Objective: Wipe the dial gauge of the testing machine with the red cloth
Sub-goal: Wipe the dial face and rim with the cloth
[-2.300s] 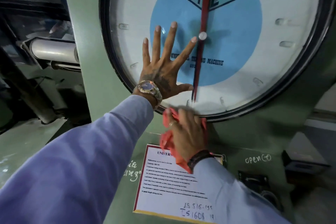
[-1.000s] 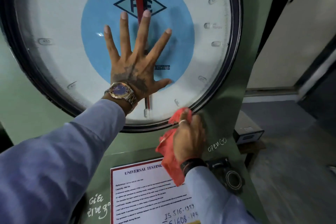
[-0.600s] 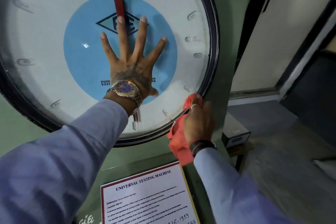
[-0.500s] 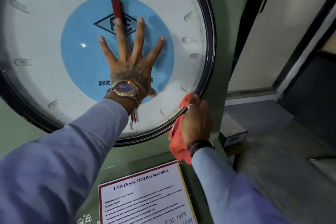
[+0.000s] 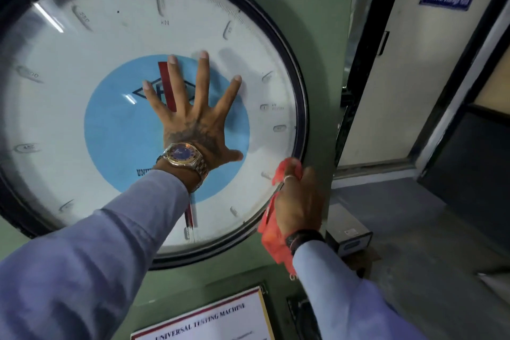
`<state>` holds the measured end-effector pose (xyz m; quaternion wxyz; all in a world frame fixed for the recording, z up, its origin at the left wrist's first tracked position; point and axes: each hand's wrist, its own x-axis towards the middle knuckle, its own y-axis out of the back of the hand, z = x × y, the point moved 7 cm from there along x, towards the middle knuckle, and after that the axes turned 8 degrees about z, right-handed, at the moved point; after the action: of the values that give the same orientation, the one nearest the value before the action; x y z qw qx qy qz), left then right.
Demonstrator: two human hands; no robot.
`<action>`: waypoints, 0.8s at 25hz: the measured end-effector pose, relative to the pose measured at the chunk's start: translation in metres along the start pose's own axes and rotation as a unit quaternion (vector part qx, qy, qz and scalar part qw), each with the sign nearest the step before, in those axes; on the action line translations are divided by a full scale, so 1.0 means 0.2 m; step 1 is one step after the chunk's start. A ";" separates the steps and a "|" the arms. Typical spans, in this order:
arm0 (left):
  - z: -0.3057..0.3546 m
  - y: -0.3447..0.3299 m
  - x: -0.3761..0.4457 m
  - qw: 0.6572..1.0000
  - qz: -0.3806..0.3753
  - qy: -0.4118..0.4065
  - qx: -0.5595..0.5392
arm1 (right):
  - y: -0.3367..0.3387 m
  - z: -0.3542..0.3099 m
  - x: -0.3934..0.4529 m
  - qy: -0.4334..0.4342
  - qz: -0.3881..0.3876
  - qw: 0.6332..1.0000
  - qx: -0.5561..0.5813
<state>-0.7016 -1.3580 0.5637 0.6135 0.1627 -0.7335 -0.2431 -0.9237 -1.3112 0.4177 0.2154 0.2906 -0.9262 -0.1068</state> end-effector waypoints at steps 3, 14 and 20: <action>0.00 -0.02 0.02 1.000 -0.013 0.010 0.008 | 0.02 -0.21 0.24 0.052 0.017 0.998 0.022; -0.07 0.00 -0.03 0.999 -0.043 0.001 -0.001 | 0.07 -0.67 0.34 0.202 -0.008 0.976 -0.083; -0.06 0.00 -0.02 0.997 -0.062 -0.002 0.035 | 0.06 -0.84 0.35 0.291 0.053 0.932 -0.209</action>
<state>-0.6883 -1.3571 0.5616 0.5900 0.2290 -0.7312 -0.2546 -0.9035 -1.3543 0.5928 0.5369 0.2074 -0.7936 -0.1972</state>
